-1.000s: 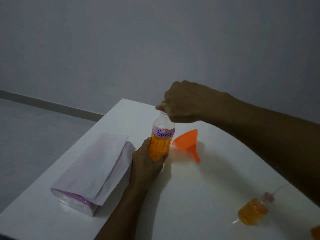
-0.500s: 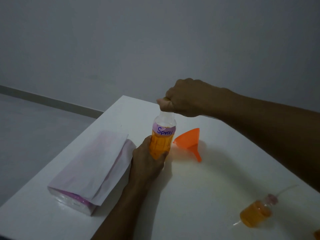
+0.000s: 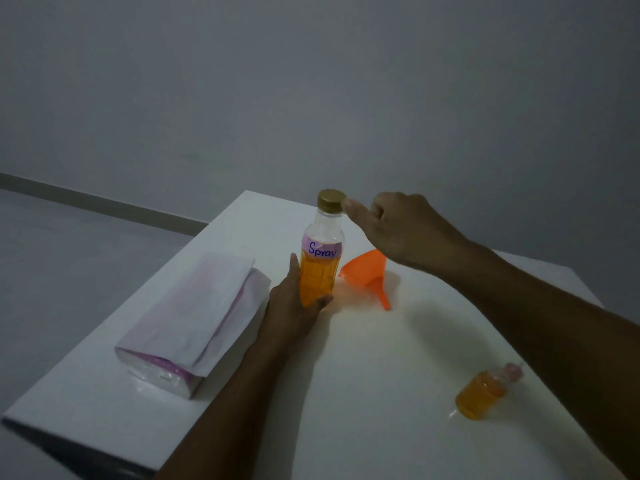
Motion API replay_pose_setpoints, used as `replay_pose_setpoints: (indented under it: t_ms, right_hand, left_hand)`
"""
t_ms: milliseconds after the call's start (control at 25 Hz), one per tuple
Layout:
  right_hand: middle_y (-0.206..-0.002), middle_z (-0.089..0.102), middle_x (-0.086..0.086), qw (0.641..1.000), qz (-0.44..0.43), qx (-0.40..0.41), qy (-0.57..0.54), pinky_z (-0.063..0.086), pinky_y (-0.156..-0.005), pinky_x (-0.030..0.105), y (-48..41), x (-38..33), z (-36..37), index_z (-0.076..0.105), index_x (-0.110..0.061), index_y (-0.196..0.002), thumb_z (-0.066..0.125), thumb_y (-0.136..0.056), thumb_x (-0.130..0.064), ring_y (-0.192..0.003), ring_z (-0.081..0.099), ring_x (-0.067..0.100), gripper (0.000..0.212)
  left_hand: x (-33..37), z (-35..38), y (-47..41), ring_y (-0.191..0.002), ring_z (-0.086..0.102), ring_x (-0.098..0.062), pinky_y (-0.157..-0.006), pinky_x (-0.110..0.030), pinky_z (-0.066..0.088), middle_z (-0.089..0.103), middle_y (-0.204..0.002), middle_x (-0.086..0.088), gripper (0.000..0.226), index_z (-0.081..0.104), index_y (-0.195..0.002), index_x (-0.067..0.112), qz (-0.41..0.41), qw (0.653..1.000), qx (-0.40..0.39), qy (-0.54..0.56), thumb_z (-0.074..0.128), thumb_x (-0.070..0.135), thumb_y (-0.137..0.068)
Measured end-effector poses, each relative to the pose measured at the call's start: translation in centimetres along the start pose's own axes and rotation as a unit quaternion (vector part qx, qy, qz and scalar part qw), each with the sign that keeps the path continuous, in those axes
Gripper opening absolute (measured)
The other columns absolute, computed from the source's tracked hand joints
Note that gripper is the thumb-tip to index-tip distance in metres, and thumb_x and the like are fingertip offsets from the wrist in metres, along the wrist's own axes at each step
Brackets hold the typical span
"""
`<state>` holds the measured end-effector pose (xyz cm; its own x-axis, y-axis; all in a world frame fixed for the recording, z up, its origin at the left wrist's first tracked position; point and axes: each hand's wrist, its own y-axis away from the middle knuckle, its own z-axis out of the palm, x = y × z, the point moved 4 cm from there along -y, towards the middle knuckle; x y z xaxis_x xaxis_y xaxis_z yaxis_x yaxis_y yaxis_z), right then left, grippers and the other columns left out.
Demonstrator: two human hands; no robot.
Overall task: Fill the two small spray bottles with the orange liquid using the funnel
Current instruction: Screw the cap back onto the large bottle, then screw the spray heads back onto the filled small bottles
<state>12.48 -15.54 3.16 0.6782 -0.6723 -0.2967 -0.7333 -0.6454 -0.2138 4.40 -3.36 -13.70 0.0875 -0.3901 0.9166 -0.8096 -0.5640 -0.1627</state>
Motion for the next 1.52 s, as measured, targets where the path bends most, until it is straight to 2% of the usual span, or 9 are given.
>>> replay_pose_setpoints:
  t_ms: [120, 320, 520, 680, 800, 920, 1200, 1360, 1520]
  right_hand:
    - [-0.059, 0.061, -0.003, 0.998, -0.013, 0.018, -0.058, 0.036, -0.050, 0.021, 7.2, 1.5, -1.7, 0.059, -0.022, -0.073, 0.064, -0.091, -0.045, -0.053, 0.056, 0.007, 0.029]
    - [-0.057, 0.063, -0.008, 0.994, 0.095, -0.007, -0.060, 0.048, -0.057, 0.021, 19.8, 5.4, -0.2, 0.059, -0.031, -0.073, 0.069, -0.081, -0.055, -0.053, 0.061, 0.005, 0.027]
    - [-0.078, 0.065, -0.012, 0.962, 0.273, -0.014, 0.002, 0.055, -0.065, 0.022, 27.2, 11.8, 2.7, 0.058, -0.034, -0.100, 0.066, -0.085, -0.051, -0.068, 0.063, 0.005, 0.024]
    - [-0.119, 0.066, 0.000, 0.944, 0.326, 0.007, -0.043, 0.054, -0.081, 0.023, 27.5, 17.1, 4.0, 0.052, -0.026, -0.128, 0.063, -0.092, -0.035, -0.101, 0.065, 0.014, 0.039]
    - [-0.131, 0.059, 0.003, 0.942, 0.318, 0.059, -0.091, 0.052, -0.080, 0.022, 24.0, 19.1, 4.4, 0.046, -0.020, -0.136, 0.067, -0.091, -0.037, -0.108, 0.060, 0.015, 0.052]
    - [-0.123, 0.066, -0.003, 0.935, 0.328, 0.105, -0.081, 0.045, -0.065, 0.018, 20.6, 20.6, 5.3, 0.052, -0.022, -0.129, 0.063, -0.089, -0.052, -0.091, 0.057, 0.008, 0.051]
    - [-0.084, 0.073, -0.011, 0.936, 0.217, 0.197, -0.195, 0.060, -0.062, 0.022, 21.6, 19.5, 0.6, 0.064, -0.020, -0.091, 0.078, -0.083, -0.036, -0.074, 0.071, 0.005, 0.022]
    - [-0.081, 0.073, -0.010, 0.943, 0.150, 0.185, -0.233, 0.062, -0.062, 0.027, 22.9, 18.2, -0.4, 0.076, -0.022, -0.099, 0.074, -0.075, -0.053, -0.074, 0.071, 0.009, 0.039]
    - [-0.094, 0.071, -0.007, 0.955, 0.099, 0.213, -0.183, 0.058, -0.069, 0.014, 22.9, 18.0, -1.1, 0.076, -0.017, -0.110, 0.071, -0.075, -0.049, -0.082, 0.069, 0.006, 0.047]
  left_hand:
    - [0.3, -0.7, 3.0, -0.141, 0.031, -0.024, -0.110, -0.032, 0.029, 0.029, -0.155, -0.008, 0.108, 0.010, -0.153, 0.017, -0.041, 0.998, -0.038, -0.003, 0.081, 0.035, -0.073]
    - [3.5, 1.6, 10.7, -0.148, 0.014, -0.017, -0.116, -0.035, 0.016, 0.013, -0.161, 0.002, 0.062, 0.019, -0.151, 0.024, 0.033, 0.986, -0.064, -0.153, 0.050, 0.026, -0.097]
    - [6.4, 7.7, 13.9, -0.142, 0.028, -0.011, -0.113, -0.029, 0.022, 0.029, -0.155, 0.011, 0.050, 0.033, -0.144, 0.032, 0.104, 0.976, -0.154, -0.116, 0.048, 0.024, -0.098]
    - [6.6, 11.6, 13.5, -0.137, 0.036, -0.013, -0.111, -0.029, 0.027, 0.037, -0.151, 0.006, 0.058, 0.035, -0.143, 0.030, 0.100, 0.961, -0.238, -0.101, 0.055, 0.012, -0.092]
    - [7.1, 13.3, 12.8, -0.132, 0.038, -0.008, -0.106, -0.024, 0.029, 0.039, -0.148, 0.012, 0.069, 0.036, -0.142, 0.031, 0.095, 0.960, -0.247, -0.089, 0.070, 0.024, -0.083]
    - [8.0, 15.0, 12.3, -0.116, 0.046, 0.000, -0.096, -0.020, 0.035, 0.046, -0.130, 0.023, 0.064, 0.045, -0.134, 0.033, 0.111, 0.964, -0.224, -0.093, 0.070, 0.051, -0.079]
    - [9.0, 14.9, 11.6, -0.097, 0.056, 0.009, -0.074, 0.002, 0.039, 0.059, -0.113, 0.022, 0.037, 0.052, -0.121, 0.032, 0.115, 0.975, -0.190, -0.023, 0.060, 0.045, -0.087]
    - [8.6, 13.6, 10.7, -0.094, 0.056, 0.009, -0.069, 0.002, 0.038, 0.057, -0.110, 0.024, 0.040, 0.053, -0.122, 0.032, 0.114, 0.982, -0.149, -0.023, 0.061, 0.046, -0.085]
    - [8.1, 12.4, 10.3, -0.099, 0.053, 0.004, -0.069, 0.003, 0.033, 0.055, -0.116, 0.022, 0.044, 0.051, -0.128, 0.029, 0.103, 0.984, -0.141, -0.034, 0.060, 0.042, -0.087]
